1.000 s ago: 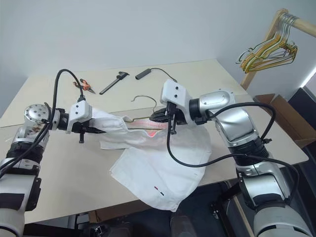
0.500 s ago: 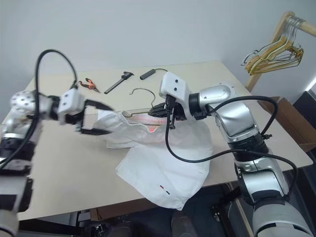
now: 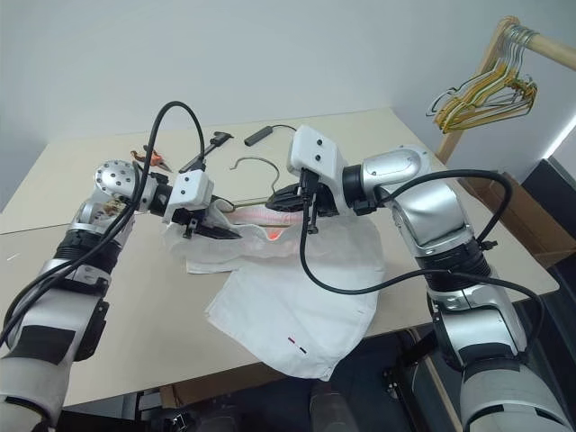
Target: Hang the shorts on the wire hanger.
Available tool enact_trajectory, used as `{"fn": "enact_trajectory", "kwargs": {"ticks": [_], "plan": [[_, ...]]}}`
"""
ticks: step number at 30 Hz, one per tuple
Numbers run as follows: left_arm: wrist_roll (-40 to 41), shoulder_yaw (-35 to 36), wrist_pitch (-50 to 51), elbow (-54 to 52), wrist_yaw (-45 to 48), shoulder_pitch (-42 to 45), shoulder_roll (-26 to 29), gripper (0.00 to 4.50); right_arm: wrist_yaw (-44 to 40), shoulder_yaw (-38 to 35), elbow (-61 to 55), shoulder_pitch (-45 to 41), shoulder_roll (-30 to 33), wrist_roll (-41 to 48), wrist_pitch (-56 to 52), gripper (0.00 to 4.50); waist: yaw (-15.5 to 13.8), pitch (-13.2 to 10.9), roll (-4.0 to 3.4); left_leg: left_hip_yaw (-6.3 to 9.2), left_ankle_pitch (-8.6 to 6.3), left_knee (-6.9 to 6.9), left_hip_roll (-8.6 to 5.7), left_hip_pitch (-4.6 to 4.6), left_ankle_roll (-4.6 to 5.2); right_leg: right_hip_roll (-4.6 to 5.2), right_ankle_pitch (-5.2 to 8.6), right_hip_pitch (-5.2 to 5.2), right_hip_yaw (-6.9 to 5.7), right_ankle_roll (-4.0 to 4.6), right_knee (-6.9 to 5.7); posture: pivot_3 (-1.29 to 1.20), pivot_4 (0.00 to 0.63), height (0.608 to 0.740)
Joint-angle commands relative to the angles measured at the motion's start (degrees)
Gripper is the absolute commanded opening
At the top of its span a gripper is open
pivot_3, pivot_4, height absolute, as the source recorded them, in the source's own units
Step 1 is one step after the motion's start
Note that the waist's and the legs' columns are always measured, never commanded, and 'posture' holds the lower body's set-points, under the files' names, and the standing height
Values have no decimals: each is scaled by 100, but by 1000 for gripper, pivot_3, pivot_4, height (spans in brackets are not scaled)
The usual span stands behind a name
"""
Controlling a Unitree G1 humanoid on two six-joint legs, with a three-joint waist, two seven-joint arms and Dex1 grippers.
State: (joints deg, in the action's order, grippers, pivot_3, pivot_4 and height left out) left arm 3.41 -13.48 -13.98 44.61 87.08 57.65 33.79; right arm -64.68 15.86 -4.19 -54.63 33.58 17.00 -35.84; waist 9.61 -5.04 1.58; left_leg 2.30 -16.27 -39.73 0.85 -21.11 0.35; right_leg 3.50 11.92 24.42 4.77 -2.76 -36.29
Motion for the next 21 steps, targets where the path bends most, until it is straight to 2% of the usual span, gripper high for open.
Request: {"fn": "enact_trajectory", "kwargs": {"ticks": [1, 3, 12, 13, 17, 21], "plan": [[51, 142, -97, 12, 61, 171, 7, 761, 27, -245, -209, -183, 66, 83, -53, 0, 39, 0, 0, 1, 0, 0, 0, 0, 0, 1, 0, 0, 0, 0, -1, -121, 20, 740], [63, 150, -98, -2, 83, 167, 7, 67, 37, -244, -218, -179, 58, 83, -51, 0, 68, 1, 0, 3, 0, 0, -1, 0, 0, 1, 0, 0, -1, 0, -2, -115, 13, 740], [144, 304, 65, -160, 50, 77, 55, 21, 229, -240, -177, -132, -35, -37, 155, 0, 81, 10, -4, 12, 0, -1, -1, 0, 0, 1, 0, 0, -6, 0, -5, -109, 13, 740], [150, 318, 81, -166, 48, 65, 63, 0, 284, -248, -183, -105, -39, -67, 192, 594, 81, 11, -4, 12, 0, -1, 0, -1, 0, 1, 0, 0, -8, 0, -4, -109, 13, 740], [193, 351, 139, -222, 62, 15, 89, 0, 339, -298, -201, -51, 36, -64, 145, 1850, 77, 11, -4, 13, 0, -1, -1, -2, 0, 2, 0, 0, -9, 0, -5, -114, 20, 740], [196, 368, 203, -311, -39, -69, 91, 0, 213, -640, -301, 103, 513, 28, 58, 3224, 53, 11, -5, 15, 0, -1, -1, -5, 0, 3, 0, 0, -11, 0, -4, -113, 27, 740]]}}
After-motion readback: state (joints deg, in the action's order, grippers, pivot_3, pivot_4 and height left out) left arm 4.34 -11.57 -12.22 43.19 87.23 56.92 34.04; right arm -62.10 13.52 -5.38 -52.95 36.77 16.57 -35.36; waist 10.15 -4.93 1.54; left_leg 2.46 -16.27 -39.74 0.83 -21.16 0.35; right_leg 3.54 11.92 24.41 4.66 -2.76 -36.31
